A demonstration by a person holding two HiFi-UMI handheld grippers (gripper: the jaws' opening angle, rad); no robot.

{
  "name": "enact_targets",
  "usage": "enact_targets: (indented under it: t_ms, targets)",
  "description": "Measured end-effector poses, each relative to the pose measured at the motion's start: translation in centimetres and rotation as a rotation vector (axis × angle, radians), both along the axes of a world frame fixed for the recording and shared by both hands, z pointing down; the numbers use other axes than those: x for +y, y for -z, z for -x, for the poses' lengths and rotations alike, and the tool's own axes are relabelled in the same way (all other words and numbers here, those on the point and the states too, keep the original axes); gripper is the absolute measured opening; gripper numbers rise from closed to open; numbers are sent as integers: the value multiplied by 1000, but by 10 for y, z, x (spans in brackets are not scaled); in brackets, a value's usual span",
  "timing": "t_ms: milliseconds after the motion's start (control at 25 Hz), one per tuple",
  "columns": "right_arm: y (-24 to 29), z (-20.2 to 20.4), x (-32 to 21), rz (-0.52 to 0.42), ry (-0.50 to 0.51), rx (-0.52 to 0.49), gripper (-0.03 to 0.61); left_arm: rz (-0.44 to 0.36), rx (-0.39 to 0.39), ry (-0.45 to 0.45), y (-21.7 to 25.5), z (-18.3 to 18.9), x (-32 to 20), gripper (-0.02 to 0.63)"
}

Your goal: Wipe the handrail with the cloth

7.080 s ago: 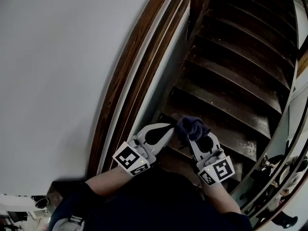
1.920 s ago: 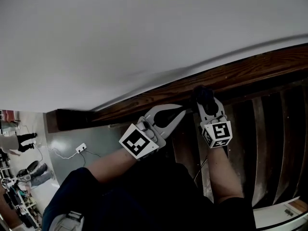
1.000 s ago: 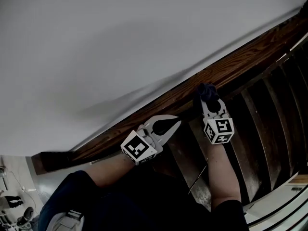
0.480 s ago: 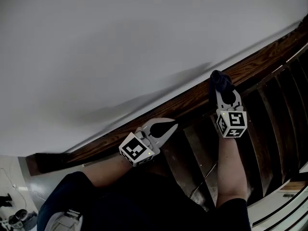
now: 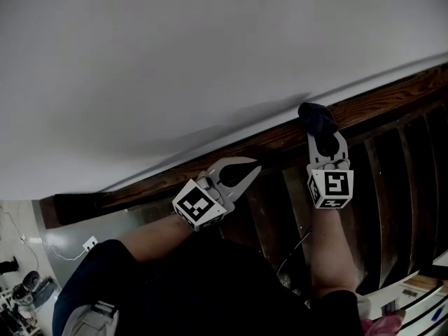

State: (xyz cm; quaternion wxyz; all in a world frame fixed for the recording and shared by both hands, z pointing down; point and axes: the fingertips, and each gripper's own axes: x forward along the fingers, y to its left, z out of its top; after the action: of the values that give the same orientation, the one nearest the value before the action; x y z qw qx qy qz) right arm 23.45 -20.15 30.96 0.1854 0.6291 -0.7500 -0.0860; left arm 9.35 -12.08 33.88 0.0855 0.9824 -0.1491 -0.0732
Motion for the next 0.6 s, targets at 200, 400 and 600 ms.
enact_targets:
  t_ms: [200, 400, 600]
  targets:
    - [-30, 45, 7, 38, 59, 36, 97, 45, -7, 56, -21, 28, 3, 5]
    - [-60, 88, 17, 80, 123, 7, 97, 82, -30, 95, -43, 48, 9, 5]
    - [-83, 126, 26, 116, 180, -32, 96, 90, -59, 127, -51, 66, 16, 5]
